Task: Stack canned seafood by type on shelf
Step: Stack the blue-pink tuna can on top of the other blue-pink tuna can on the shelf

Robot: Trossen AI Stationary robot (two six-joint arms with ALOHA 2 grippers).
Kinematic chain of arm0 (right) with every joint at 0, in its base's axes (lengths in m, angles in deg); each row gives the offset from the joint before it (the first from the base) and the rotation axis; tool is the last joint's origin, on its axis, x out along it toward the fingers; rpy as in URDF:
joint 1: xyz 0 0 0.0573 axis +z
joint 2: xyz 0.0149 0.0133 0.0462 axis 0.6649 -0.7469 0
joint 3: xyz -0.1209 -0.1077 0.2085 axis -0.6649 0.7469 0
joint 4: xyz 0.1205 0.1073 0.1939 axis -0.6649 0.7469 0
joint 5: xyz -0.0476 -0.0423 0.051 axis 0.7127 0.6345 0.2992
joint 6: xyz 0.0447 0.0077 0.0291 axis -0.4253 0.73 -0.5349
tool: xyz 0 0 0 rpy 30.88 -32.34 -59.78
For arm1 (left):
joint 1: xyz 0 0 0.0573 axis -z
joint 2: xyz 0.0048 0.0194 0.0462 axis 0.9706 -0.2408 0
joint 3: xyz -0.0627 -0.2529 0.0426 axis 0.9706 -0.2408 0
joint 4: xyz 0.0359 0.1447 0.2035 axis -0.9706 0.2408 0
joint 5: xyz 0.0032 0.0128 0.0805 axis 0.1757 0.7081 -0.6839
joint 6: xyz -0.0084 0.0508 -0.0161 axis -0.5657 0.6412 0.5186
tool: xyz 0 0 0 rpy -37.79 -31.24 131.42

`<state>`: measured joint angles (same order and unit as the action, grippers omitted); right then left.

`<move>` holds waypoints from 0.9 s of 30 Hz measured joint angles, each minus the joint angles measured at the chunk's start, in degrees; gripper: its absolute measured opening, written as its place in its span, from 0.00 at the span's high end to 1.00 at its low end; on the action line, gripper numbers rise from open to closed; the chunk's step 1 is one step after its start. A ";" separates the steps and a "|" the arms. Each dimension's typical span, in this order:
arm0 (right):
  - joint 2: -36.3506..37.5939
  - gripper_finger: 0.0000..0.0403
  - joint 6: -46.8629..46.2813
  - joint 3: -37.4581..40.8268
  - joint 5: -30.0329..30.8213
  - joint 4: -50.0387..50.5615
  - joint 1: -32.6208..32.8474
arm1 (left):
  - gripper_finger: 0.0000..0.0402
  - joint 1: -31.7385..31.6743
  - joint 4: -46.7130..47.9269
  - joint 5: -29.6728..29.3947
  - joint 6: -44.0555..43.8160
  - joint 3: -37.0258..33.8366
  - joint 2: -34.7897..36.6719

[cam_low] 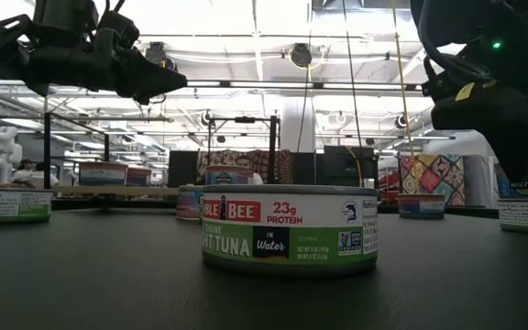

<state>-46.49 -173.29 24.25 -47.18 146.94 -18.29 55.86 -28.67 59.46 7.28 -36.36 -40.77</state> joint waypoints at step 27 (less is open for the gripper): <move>-0.34 1.00 10.57 -4.99 5.92 5.38 -2.18 | 0.82 0.00 0.00 -0.02 0.00 0.02 0.00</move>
<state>-46.83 -162.72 19.26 -41.26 152.32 -20.47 55.86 -28.67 59.45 7.28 -36.34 -40.77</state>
